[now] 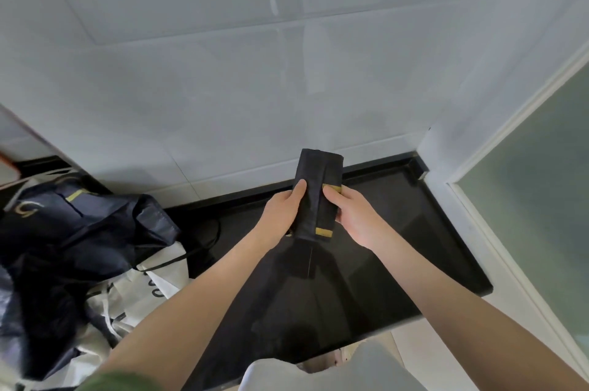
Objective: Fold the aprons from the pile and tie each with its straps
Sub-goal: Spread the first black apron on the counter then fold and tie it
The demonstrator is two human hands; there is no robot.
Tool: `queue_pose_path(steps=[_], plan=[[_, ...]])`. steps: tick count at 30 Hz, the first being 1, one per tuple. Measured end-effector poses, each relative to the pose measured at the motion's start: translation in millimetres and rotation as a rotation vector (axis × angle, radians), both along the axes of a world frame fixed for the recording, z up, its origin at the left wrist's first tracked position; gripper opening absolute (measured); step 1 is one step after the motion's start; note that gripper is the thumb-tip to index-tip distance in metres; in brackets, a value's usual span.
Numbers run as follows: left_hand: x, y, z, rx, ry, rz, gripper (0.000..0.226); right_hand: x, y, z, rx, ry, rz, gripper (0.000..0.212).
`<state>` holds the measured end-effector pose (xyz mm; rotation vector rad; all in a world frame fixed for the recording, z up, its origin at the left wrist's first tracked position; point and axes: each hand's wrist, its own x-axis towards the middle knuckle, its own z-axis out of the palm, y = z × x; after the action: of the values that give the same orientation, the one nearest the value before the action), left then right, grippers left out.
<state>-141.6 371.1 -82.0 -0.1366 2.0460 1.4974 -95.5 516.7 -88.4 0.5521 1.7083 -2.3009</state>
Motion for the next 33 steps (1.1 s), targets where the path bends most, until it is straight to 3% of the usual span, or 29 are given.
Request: queue_pose_path(steps=[7,10,13,17,21,24,27,29,31,33], plan=[[4.9,10.3,11.5,-0.102,0.226,0.227,0.050,-5.5,-15.0,23.9,0.048,0.052,-0.025,0.018],[2.5,10.7,17.4,-0.145,0.287,0.273,0.048,-2.0,-17.4,30.3,-0.020,0.049,0.063,0.024],[-2.5,9.8,24.5,-0.157,0.322,0.320,0.047,5.5,-17.9,31.2,0.067,0.055,0.160,0.027],[-2.5,11.5,32.2,-0.133,0.323,0.337,0.047,4.7,-16.7,32.8,0.192,0.138,0.018,0.026],[-6.2,14.7,44.6,0.029,-0.027,0.362,0.032,1.2,-8.4,35.7,0.417,0.315,-0.012,0.009],[-4.9,17.0,49.0,0.150,-0.383,0.339,0.027,0.9,0.1,42.1,0.601,0.418,0.101,0.022],[-5.4,15.1,53.8,0.261,-0.469,0.335,0.034,-3.3,7.2,42.7,0.727,0.446,0.173,0.026],[-1.7,11.9,62.6,0.483,-0.559,0.306,0.048,-4.0,8.7,42.9,0.776,0.427,0.124,0.027],[3.1,8.7,73.6,0.636,-0.620,0.225,0.056,-2.6,8.5,47.2,0.704,0.376,0.003,0.029],[4.7,8.4,74.9,0.657,-0.535,0.181,0.039,0.1,7.6,54.7,0.572,0.341,-0.091,0.030]])
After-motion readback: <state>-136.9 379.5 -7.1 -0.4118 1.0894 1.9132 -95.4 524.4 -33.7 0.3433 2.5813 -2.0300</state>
